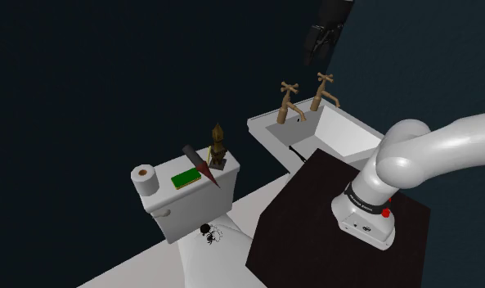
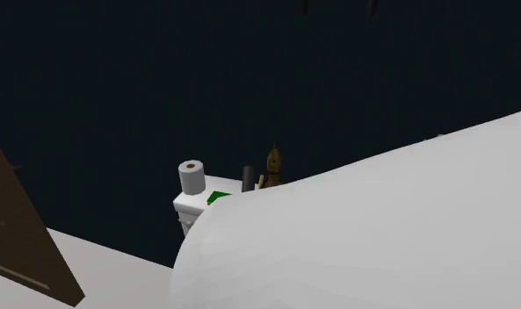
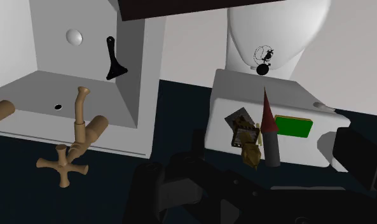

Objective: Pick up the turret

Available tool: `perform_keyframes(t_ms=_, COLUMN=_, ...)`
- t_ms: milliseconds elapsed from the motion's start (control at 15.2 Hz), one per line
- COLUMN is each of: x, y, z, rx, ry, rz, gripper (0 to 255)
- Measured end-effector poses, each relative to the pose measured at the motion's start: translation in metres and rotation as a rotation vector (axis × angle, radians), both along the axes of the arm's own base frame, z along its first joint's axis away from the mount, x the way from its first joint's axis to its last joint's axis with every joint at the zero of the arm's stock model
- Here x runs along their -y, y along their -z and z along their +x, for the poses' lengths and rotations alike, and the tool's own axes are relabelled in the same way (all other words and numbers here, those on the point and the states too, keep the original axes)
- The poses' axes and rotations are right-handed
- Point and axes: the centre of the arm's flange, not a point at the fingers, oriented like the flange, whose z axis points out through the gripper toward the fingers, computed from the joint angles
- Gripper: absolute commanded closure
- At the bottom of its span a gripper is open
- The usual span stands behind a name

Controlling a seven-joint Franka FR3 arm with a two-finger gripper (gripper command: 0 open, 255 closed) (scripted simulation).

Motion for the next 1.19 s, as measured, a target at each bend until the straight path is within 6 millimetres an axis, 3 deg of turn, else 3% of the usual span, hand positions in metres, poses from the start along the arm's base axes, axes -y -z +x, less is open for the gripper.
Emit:
perform_keyframes(t_ms=264, x=-0.007, y=0.022, z=0.011, rx=0.016, ry=0.004, rz=-0.004, gripper=0)
perform_keyframes(t_ms=1188, x=-0.046, y=0.166, z=0.104, rx=0.13, ry=0.032, rz=-0.031, gripper=0)
